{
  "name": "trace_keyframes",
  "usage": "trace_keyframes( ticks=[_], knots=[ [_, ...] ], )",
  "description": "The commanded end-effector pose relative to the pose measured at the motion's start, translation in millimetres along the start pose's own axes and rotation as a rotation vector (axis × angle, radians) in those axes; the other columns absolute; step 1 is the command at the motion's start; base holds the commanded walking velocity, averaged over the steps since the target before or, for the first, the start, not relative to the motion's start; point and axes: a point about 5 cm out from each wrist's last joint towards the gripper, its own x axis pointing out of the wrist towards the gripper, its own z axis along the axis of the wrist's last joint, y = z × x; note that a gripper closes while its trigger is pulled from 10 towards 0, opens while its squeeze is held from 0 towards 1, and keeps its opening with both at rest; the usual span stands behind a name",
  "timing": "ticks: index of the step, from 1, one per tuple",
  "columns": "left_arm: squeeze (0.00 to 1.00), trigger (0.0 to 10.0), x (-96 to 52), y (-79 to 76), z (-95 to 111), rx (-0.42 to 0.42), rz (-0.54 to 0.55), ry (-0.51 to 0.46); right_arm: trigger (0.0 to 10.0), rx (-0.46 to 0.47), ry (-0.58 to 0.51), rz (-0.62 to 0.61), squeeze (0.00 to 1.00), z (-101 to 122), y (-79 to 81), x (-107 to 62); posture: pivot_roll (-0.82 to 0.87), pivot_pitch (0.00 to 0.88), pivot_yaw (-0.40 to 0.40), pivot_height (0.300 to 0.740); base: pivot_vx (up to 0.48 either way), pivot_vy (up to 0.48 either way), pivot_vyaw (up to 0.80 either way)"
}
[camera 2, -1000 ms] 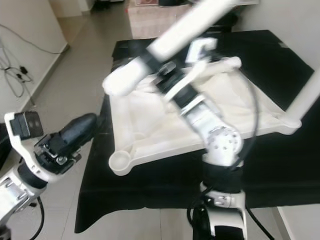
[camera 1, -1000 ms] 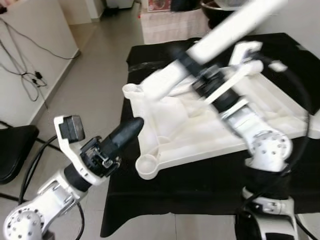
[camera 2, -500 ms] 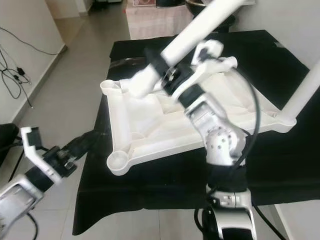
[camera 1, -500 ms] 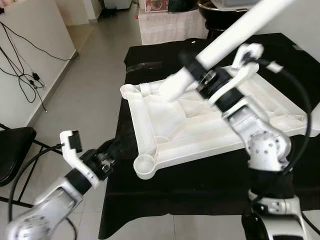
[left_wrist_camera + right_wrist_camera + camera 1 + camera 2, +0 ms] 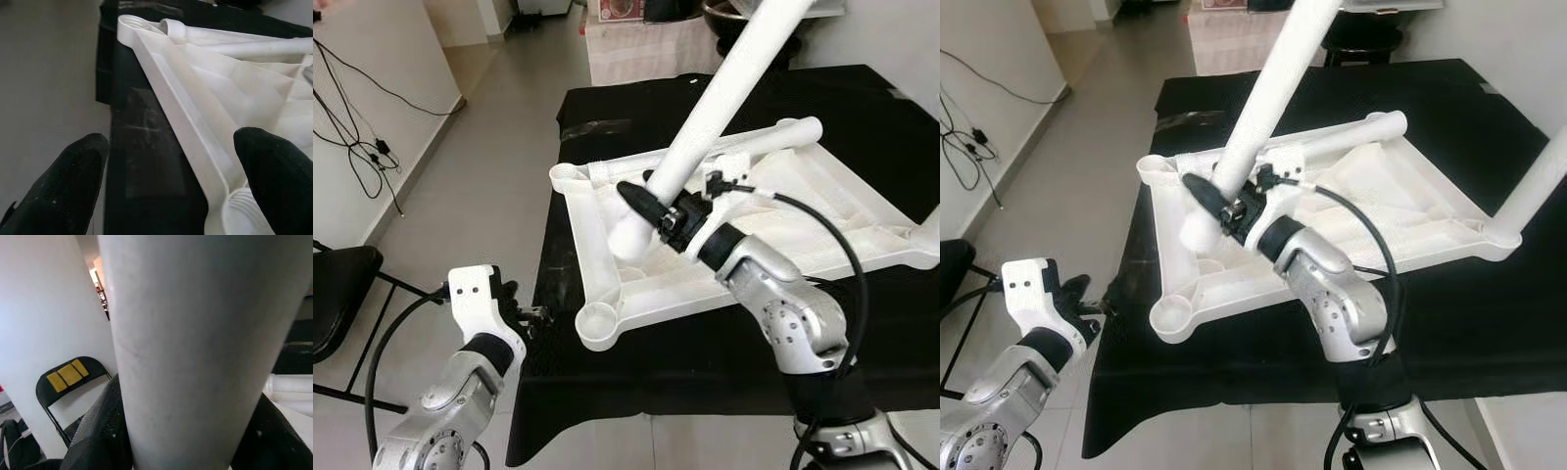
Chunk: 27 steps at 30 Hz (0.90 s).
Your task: Building children table
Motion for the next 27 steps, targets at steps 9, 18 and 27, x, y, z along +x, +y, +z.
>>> trace_keyframes(
  ticks=[9,18,27],
  knots=[
    [0.00,10.0,-22.1,0.0,-9,0.191,0.070,0.002,10.0,-0.060,-0.001,0.214,0.00,-4,28.4,1.0,-0.05,0.172,0.052,0.740,0.000,0.000,0.09],
    [0.00,10.0,-43.5,-19.4,-24,0.238,-0.074,0.092,10.0,-0.050,0.053,0.437,0.00,-9,35.0,-12.5,-0.01,0.211,0.047,0.740,0.000,0.000,0.80],
    [0.00,10.0,-55.1,-37.1,-29,0.290,-0.316,0.146,10.0,-0.196,0.124,0.495,0.00,-10,23.7,-15.3,0.00,0.245,0.049,0.740,0.000,0.000,0.18]
  ],
)
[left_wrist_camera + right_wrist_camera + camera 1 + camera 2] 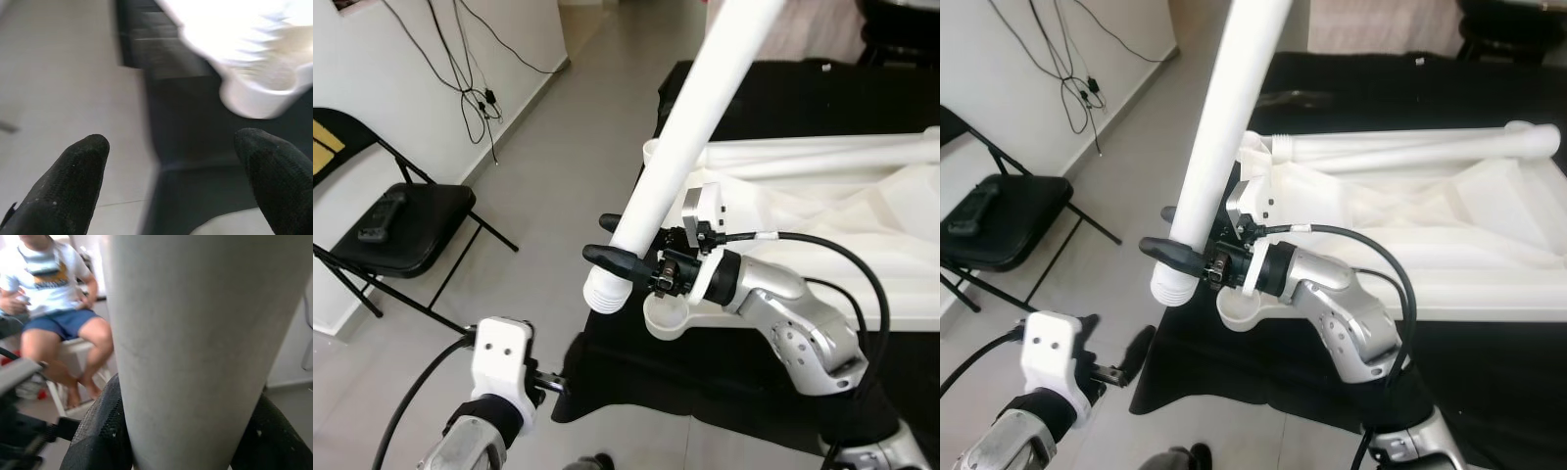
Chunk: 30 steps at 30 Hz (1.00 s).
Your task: Building children table
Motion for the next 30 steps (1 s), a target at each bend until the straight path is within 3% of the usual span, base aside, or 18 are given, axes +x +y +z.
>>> trace_keyframes(
  ticks=[1,4,7,12,18,21,25,30],
  knots=[
    [0.00,10.0,-4.2,-6.8,-1,0.009,-0.093,0.017,10.0,-0.054,0.005,0.053,0.00,2,2.2,4.2,0.00,0.245,0.049,0.740,0.000,0.000,0.00],
    [0.00,10.0,-4.3,-11.2,-1,0.023,-0.159,0.026,10.0,-0.070,-0.006,0.077,0.00,7,-1.2,3.3,0.01,0.254,0.051,0.740,0.000,0.000,0.00],
    [0.00,10.0,-3.5,-16.6,0,0.015,-0.217,0.020,10.0,-0.084,0.002,0.201,0.00,14,0.1,-3.7,0.00,0.270,0.050,0.740,0.000,0.000,0.00],
    [0.00,10.0,-3.0,-18.4,1,-0.002,-0.259,0.011,10.0,-0.092,0.047,0.359,0.00,19,5.2,-15.5,-0.01,0.281,0.051,0.740,0.000,0.000,0.00],
    [0.00,10.0,-0.9,-21.2,3,-0.030,-0.278,-0.005,10.0,-0.124,0.080,0.438,0.00,18,6.9,-16.4,-0.01,0.288,0.056,0.740,0.000,0.000,0.00],
    [0.00,10.0,-5.6,-26.3,2,-0.041,-0.343,0.012,10.0,-0.166,0.048,0.493,0.00,19,8.6,-0.9,0.01,0.299,0.063,0.740,0.000,0.000,0.00],
    [0.00,10.0,-6.9,-27.3,1,-0.043,-0.358,0.018,10.0,-0.172,0.036,0.504,0.00,19,9.2,3.1,0.01,0.301,0.063,0.740,0.000,0.000,0.00],
    [0.00,10.0,-10.9,-33.0,3,-0.066,-0.427,0.032,10.0,-0.194,-0.014,0.506,0.00,26,6.1,19.7,0.02,0.327,0.064,0.740,0.000,0.000,0.00]
  ],
)
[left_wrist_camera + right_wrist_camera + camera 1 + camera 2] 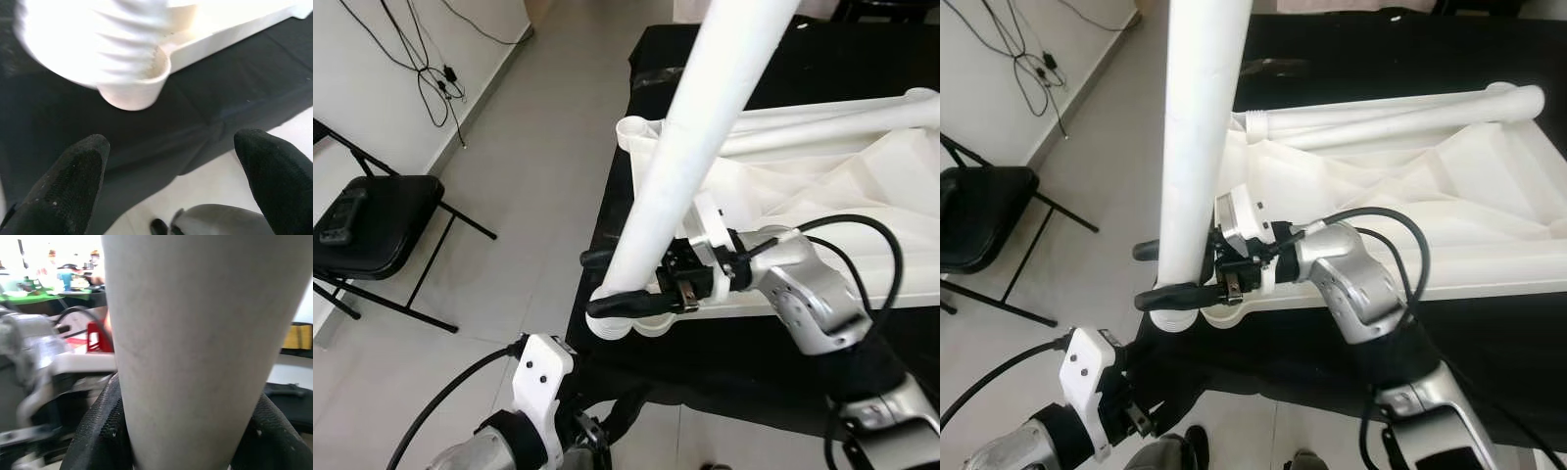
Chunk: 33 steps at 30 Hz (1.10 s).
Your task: Building children table
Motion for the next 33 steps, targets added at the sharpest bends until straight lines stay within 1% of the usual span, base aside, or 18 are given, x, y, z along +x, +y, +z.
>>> trace_keyframes(
  ticks=[1,6,8,10,12,14,18,20,25,27,29,31,32,33],
  knots=[
    [0.00,10.0,-3.1,-5.5,-1,-0.010,-0.042,0.025,10.0,-0.027,-0.011,0.014,0.00,2,-0.5,5.4,0.02,0.327,0.064,0.740,0.000,0.000,0.00],
    [0.00,10.0,-3.5,-5.8,0,-0.036,-0.071,0.032,10.0,-0.042,-0.018,0.033,0.00,4,-1.8,7.2,0.03,0.344,0.072,0.740,0.000,0.000,0.00],
    [0.00,10.0,-3.5,-6.8,2,-0.057,-0.109,0.026,10.0,-0.052,-0.013,0.094,0.00,8,0.4,9.6,0.04,0.356,0.080,0.740,0.000,0.000,0.00],
    [0.00,10.0,-3.5,-6.8,2,-0.057,-0.109,0.026,10.0,-0.052,-0.013,0.094,0.00,8,0.4,9.6,0.04,0.356,0.080,0.740,0.000,0.000,0.00],
    [0.00,10.0,-4.5,-8.9,2,-0.058,-0.132,0.033,10.0,-0.059,-0.001,0.131,0.00,9,2.5,8.2,0.05,0.358,0.089,0.740,0.000,0.000,0.00],
    [0.00,10.0,-4.5,-8.9,2,-0.058,-0.132,0.033,10.0,-0.059,-0.001,0.131,0.00,9,2.5,8.2,0.05,0.358,0.089,0.740,0.000,0.000,0.00],
    [0.00,10.0,-6.8,-15.0,2,-0.060,-0.152,0.047,10.0,-0.093,0.056,0.183,0.00,7,4.7,4.0,0.06,0.369,0.079,0.740,0.000,0.000,0.00],
    [0.00,10.0,-6.8,-15.0,2,-0.060,-0.152,0.047,10.0,-0.093,0.056,0.183,0.00,7,4.7,4.0,0.06,0.369,0.079,0.740,0.000,0.000,0.00],
    [0.00,10.0,-9.3,-18.3,2,-0.037,-0.158,0.062,10.0,-0.151,0.131,0.206,0.00,3,3.9,4.0,0.07,0.372,0.080,0.740,0.000,0.000,0.00],
    [0.00,10.0,-9.3,-18.3,2,-0.037,-0.158,0.062,10.0,-0.151,0.131,0.206,0.00,3,3.9,4.0,0.07,0.372,0.080,0.740,0.000,0.000,0.00],
    [0.00,10.0,-12.2,-20.4,2,-0.014,-0.157,0.070,10.0,-0.162,0.166,0.187,0.00,3,-2.3,-4.0,0.07,0.374,0.083,0.740,0.000,0.000,0.00],
    [0.00,10.0,-12.2,-20.4,2,-0.014,-0.157,0.070,10.0,-0.162,0.166,0.187,0.00,3,-2.3,-4.0,0.07,0.374,0.083,0.740,0.000,0.000,0.00],
    [0.00,10.0,-13.6,-21.0,3,0.002,-0.152,0.073,10.0,-0.158,0.171,0.174,0.00,5,-5.5,-9.5,0.07,0.379,0.083,0.740,0.000,0.000,0.00],
    [0.00,10.0,-13.6,-21.0,3,0.002,-0.152,0.073,10.0,-0.158,0.171,0.174,0.00,5,-5.5,-9.5,0.07,0.379,0.083,0.740,0.000,0.000,0.00]
  ],
)
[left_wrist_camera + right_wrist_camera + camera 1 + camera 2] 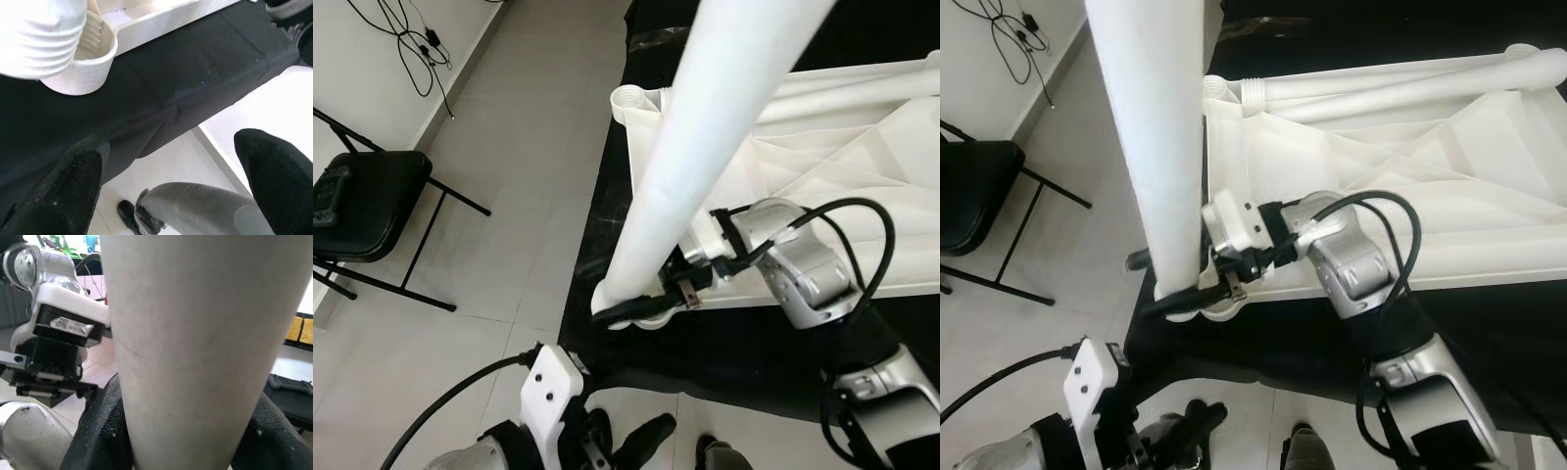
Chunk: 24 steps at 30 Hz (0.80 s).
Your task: Building children table
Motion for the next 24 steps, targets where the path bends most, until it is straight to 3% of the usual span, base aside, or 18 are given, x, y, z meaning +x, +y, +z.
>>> trace_keyframes(
  ticks=[1,5,7,10,13,24],
  knots=[
    [0.00,10.0,-3.4,-4.3,-3,0.021,0.002,0.033,10.0,0.024,0.022,0.003,0.00,-4,0.7,-5.5,0.07,0.379,0.083,0.740,0.000,0.000,0.00],
    [0.00,10.0,-4.3,-4.8,-2,0.042,0.012,0.035,10.0,0.029,0.022,-0.001,0.00,-3,-0.5,-10.1,0.07,0.381,0.085,0.740,0.000,0.000,0.00],
    [0.00,10.0,-6.3,-3.8,0,0.104,0.047,0.044,10.0,0.055,0.028,0.034,0.00,-2,2.2,-17.2,0.07,0.381,0.084,0.740,0.000,0.000,0.00],
    [0.00,10.0,-6.3,-3.8,0,0.104,0.047,0.044,10.0,0.055,0.028,0.034,0.00,-2,2.2,-17.2,0.07,0.381,0.084,0.740,0.000,0.000,0.00],
    [0.00,10.0,-8.2,-2.1,0,0.203,0.088,0.066,10.0,0.080,0.057,0.090,0.00,-5,6.7,-22.5,0.07,0.380,0.079,0.740,0.000,0.000,0.00],
    [0.00,10.0,-11.9,-0.1,-1,0.263,0.136,0.077,10.0,0.094,0.104,0.134,0.00,-10,10.1,-24.5,0.07,0.379,0.076,0.740,0.000,0.000,0.00]
  ],
)
